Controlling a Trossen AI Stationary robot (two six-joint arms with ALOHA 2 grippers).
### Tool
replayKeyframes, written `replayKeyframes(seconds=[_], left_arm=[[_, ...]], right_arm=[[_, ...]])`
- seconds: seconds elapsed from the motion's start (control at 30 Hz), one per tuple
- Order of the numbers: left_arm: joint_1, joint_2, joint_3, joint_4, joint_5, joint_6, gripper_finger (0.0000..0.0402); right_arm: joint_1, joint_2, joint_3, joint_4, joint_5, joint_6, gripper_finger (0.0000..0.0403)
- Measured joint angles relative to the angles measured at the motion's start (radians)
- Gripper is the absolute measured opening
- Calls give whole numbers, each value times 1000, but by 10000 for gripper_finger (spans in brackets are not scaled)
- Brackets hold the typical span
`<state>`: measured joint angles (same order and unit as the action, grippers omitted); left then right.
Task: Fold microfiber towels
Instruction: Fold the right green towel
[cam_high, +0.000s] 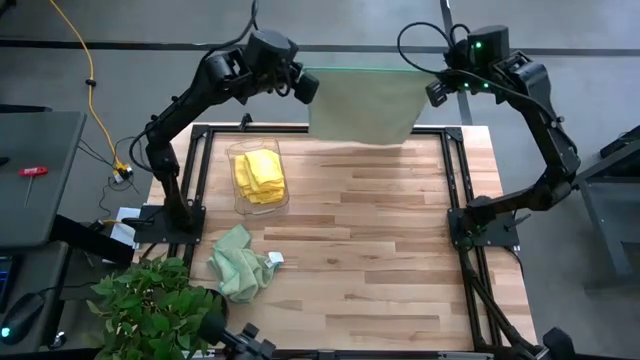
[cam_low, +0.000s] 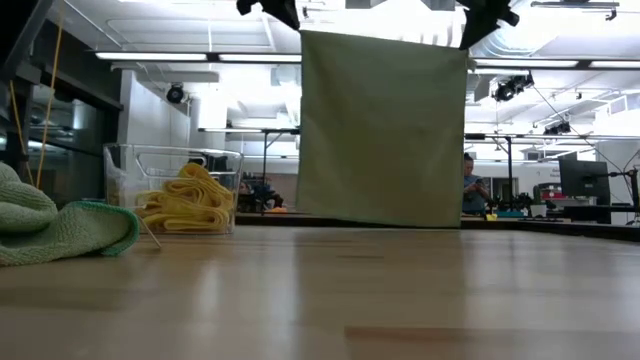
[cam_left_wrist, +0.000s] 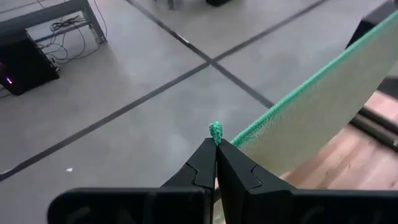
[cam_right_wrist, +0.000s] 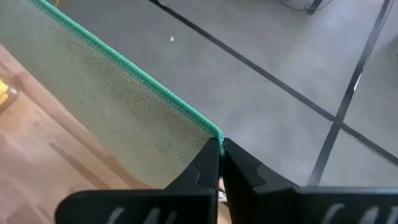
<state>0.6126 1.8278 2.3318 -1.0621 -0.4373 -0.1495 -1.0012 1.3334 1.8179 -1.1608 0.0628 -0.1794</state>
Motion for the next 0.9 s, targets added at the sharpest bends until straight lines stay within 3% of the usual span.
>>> replayKeyframes(seconds=[0.27,0.47,0.67,0.9], left_arm=[[-32,32,0,-38,-66,42,0],[4,32,0,-27,-74,60,0],[77,33,0,-22,-4,95,0],[144,33,0,-5,-47,144,1]], right_arm=[[0,0,-1,-35,4,-8,0],[-2,5,-1,-25,2,-11,0],[-2,13,-2,23,80,-67,0],[-22,13,-2,70,157,-130,0]])
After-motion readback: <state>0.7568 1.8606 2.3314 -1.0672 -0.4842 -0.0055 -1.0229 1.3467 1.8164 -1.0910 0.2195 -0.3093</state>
